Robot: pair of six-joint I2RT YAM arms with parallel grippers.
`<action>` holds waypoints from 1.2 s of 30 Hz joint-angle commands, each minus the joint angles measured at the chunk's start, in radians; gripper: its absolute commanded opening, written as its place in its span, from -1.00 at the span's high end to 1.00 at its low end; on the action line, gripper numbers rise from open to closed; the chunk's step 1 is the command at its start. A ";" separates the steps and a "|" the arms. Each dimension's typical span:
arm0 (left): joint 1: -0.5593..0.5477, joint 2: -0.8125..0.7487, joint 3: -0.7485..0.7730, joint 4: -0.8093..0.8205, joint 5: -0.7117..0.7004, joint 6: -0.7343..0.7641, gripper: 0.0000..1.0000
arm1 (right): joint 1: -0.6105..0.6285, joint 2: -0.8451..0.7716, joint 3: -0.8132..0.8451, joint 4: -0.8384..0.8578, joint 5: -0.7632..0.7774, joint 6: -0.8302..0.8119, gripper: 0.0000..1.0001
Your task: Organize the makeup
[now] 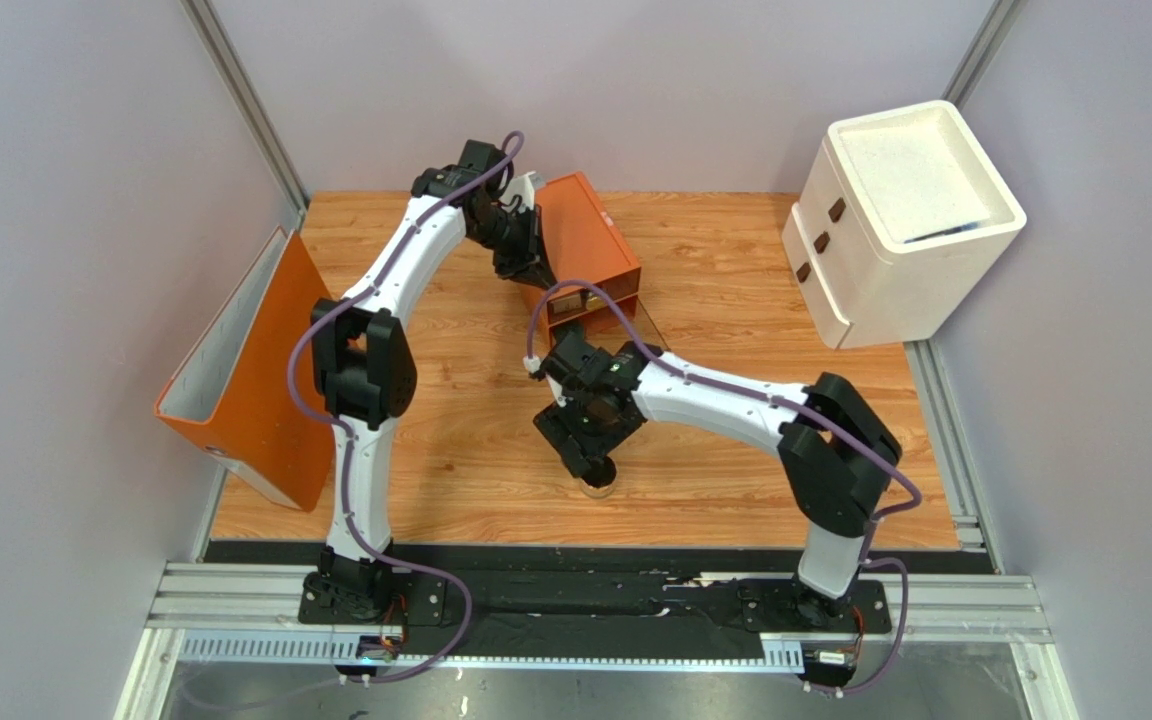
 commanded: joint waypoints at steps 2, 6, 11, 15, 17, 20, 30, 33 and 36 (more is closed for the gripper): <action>0.001 0.023 -0.065 -0.086 -0.128 0.047 1.00 | 0.024 0.078 0.004 -0.024 0.051 -0.058 -0.48; -0.001 0.022 -0.077 -0.088 -0.129 0.058 1.00 | 0.022 0.118 0.008 -0.015 0.033 -0.062 -0.47; 0.001 0.023 -0.083 -0.088 -0.132 0.064 1.00 | 0.022 0.139 0.014 -0.029 0.016 -0.059 -0.04; 0.001 0.026 -0.082 -0.085 -0.129 0.059 1.00 | 0.022 0.116 0.014 -0.040 0.037 -0.061 1.00; 0.001 0.026 -0.080 -0.083 -0.128 0.058 1.00 | 0.022 0.098 0.022 -0.049 0.051 -0.064 1.00; -0.001 0.025 -0.075 -0.085 -0.134 0.058 1.00 | 0.022 0.050 0.042 -0.063 0.100 -0.075 1.00; 0.001 0.030 -0.077 -0.086 -0.141 0.064 1.00 | -0.034 -0.005 0.224 -0.089 0.250 -0.092 1.00; 0.001 0.030 -0.080 -0.088 -0.141 0.065 1.00 | -0.095 0.029 0.297 -0.087 0.246 -0.084 1.00; 0.001 0.031 -0.078 -0.089 -0.144 0.067 1.00 | -0.160 0.072 0.367 -0.083 0.227 -0.070 1.00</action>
